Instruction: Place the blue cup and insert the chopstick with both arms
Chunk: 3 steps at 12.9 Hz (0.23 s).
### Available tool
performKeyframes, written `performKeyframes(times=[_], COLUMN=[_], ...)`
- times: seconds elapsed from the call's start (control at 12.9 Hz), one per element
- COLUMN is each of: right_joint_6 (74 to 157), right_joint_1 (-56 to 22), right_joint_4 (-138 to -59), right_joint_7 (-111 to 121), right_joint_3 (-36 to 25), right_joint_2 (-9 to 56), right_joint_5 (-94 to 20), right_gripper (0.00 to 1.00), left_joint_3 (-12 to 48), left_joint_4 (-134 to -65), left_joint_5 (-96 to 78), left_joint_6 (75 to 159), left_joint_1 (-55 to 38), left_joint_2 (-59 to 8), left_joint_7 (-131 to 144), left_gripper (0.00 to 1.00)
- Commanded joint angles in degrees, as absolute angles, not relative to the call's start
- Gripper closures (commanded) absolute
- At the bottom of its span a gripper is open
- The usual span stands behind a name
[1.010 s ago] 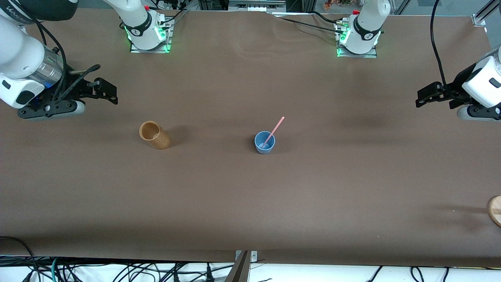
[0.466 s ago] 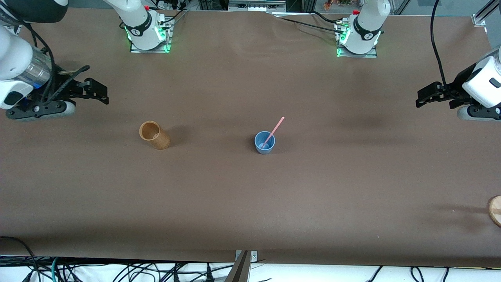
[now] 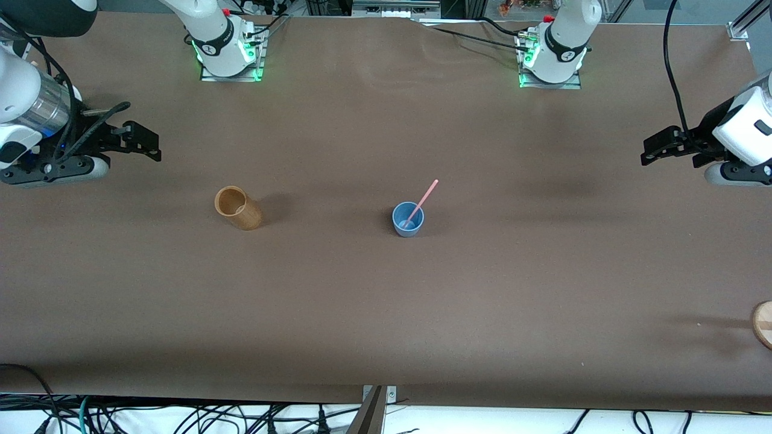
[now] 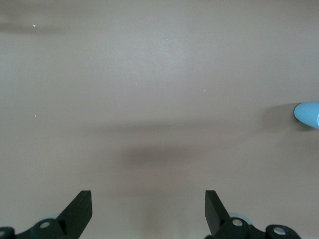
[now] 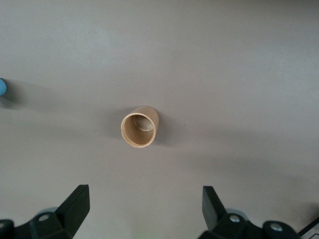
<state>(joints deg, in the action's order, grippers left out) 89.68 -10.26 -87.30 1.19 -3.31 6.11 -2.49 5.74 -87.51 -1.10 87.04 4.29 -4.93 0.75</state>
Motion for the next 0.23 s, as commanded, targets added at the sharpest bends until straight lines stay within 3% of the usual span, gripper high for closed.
performKeyframes(times=[0.0, 0.16], right_joint_6=[88.68, 88.68], right_joint_1=[-9.49, -9.58], right_joint_4=[-86.66, -86.75], right_joint_7=[2.11, 2.11], right_joint_3=[-2.90, -2.90], right_joint_2=[5.71, 5.63], right_joint_5=[-1.84, -1.85], right_gripper=[0.00, 0.00], left_joint_3=[5.89, 5.89], left_joint_4=[-88.51, -88.51], left_joint_5=[-0.44, -0.44], left_joint_6=[87.80, 87.80], left_joint_1=[4.57, 4.57], left_joint_2=[-4.31, -4.31], left_joint_7=[0.18, 0.18], left_gripper=[0.00, 0.00])
